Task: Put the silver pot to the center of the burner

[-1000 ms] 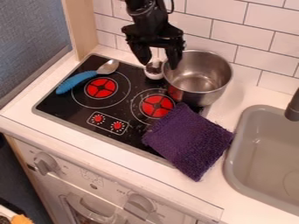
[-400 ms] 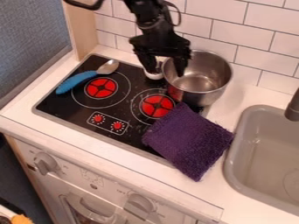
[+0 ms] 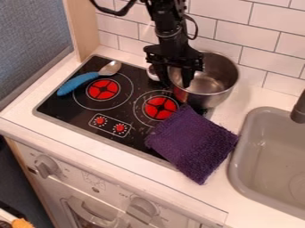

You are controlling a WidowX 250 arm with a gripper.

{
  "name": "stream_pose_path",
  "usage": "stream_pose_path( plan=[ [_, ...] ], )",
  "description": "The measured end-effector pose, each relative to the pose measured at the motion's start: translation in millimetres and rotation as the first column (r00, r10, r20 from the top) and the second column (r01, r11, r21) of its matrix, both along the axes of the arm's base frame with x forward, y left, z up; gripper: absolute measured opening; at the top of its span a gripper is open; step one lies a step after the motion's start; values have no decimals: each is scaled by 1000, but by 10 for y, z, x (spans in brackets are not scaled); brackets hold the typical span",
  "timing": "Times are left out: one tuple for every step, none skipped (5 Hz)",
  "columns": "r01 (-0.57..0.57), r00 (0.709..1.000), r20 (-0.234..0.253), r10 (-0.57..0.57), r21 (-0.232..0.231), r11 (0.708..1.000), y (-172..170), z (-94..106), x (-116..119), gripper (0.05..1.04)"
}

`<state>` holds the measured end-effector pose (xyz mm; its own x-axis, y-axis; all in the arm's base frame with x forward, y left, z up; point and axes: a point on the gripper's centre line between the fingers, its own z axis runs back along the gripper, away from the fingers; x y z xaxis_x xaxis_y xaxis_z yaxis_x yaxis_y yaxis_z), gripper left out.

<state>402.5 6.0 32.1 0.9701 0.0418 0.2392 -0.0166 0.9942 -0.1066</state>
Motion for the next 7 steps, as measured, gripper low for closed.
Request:
stream_pose_path(
  plan=[
    [11,1000,-7,-11,9,1000,-56,-6,13,337],
    [10,1000,-7,-10,8,1000,-58,-3,10,157],
    [14,1000,-17,-14,-4,1000,-78,-35,-25,78],
    [23,1000,-9,-23,-8,1000,-89,-24,-42,78],
    [48,999,-16,-48,-15,999,-108,-18,-63,78],
    [72,997,-28,-72,-18,997,-120,52,-77,78],
    [69,995,72,-68,-12,998,-121,443,-82,78]
  ],
)
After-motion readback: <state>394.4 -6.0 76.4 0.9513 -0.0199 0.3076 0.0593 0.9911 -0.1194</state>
